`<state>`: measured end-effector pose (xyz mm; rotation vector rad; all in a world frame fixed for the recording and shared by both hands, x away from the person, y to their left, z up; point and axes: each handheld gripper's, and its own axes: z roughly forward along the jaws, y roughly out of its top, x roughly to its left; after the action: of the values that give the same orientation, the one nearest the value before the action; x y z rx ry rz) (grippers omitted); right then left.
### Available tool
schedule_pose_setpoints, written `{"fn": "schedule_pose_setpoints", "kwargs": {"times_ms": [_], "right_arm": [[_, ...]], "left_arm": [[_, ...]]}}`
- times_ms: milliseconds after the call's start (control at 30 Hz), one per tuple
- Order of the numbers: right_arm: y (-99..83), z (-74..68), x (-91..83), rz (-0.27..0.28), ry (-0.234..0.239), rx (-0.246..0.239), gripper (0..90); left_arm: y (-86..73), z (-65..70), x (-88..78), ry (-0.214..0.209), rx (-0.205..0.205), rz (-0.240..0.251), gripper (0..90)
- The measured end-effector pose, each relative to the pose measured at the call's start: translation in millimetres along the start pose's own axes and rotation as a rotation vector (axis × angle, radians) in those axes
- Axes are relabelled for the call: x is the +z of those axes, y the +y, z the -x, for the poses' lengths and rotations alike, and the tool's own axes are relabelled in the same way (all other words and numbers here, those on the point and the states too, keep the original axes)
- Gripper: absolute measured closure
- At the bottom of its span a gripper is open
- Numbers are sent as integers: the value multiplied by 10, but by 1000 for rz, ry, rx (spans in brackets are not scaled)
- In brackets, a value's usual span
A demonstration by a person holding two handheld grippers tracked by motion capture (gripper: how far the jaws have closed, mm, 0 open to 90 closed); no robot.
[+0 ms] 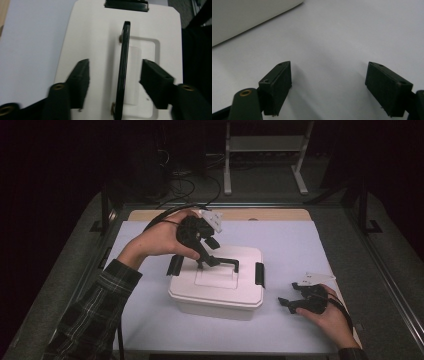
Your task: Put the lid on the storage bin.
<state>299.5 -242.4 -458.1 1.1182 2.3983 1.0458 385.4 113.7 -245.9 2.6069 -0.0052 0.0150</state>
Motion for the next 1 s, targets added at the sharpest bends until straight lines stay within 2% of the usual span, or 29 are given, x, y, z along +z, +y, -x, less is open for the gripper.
{"fn": "schedule_pose_setpoints", "kwargs": {"times_ms": [100,200,400,533,667,767,867,1000], "right_arm": [[1,-1,0,0,0,2,202],[1,-1,0,-1,0,2,202],[1,-2,1,0,0,1,202],[1,-1,1,-1,0,2,202],[1,-2,1,-1,0,2,202],[0,-1,1,-1,0,1,202],[0,-1,1,-1,0,1,202],[0,-1,1,-1,-1,0,202]], "left_arm": [[-164,46,-77,33,-55,30,270],[-355,85,-182,60,-99,60,232],[-804,156,-356,147,-179,61,166],[-1128,215,-375,198,-249,70,137],[-1440,285,-320,256,-322,81,117],[-1637,340,-251,295,-362,79,112],[-1815,410,-149,349,-407,92,113],[-2040,507,37,394,-463,98,118]]}}
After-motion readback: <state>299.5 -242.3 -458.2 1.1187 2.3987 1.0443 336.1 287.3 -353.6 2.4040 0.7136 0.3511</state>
